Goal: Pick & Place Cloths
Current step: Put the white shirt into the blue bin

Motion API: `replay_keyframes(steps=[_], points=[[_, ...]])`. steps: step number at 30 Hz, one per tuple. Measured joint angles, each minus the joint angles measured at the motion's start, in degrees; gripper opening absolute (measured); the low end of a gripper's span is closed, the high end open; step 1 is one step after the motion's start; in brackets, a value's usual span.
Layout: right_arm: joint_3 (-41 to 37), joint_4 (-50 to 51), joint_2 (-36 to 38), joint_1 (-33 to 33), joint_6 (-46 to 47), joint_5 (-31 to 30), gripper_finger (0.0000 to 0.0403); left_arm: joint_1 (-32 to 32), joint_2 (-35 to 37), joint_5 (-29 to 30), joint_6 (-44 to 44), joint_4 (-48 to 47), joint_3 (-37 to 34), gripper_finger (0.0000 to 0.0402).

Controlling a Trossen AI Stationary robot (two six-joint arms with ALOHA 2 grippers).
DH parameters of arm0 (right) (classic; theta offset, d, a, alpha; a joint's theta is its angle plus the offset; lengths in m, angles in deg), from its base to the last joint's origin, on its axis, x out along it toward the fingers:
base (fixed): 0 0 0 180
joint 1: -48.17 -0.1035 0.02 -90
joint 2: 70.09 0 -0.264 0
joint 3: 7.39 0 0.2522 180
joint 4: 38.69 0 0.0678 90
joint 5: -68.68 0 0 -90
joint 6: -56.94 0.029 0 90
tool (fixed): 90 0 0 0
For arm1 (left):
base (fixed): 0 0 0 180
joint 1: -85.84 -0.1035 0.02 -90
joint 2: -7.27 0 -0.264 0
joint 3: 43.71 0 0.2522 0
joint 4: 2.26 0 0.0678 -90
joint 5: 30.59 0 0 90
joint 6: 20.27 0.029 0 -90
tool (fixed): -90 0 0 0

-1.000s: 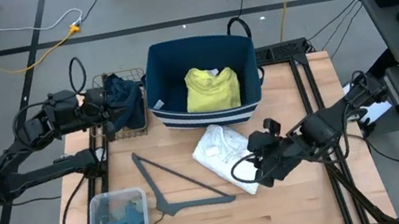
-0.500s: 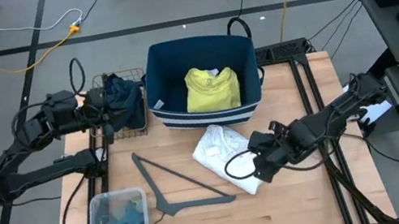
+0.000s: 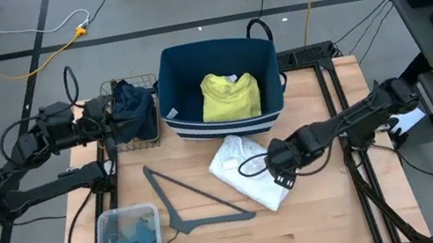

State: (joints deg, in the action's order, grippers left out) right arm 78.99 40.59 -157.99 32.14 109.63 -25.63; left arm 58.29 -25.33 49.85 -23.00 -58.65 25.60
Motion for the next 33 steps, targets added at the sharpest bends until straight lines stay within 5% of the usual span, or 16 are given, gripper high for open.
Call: replay_keyframes(steps=[21,33], points=[[-10.79,-12.82,0.02,4.00,-2.97,4.30,0.0288,0.00,0.17,-1.30,1.13,-0.50,-0.29,0.0021],[-24.57,-32.23,0.17,6.33,-1.92,5.91,0.0286,0.04,7.30,-7.34,-3.08,9.35,-12.29,0.0021]])
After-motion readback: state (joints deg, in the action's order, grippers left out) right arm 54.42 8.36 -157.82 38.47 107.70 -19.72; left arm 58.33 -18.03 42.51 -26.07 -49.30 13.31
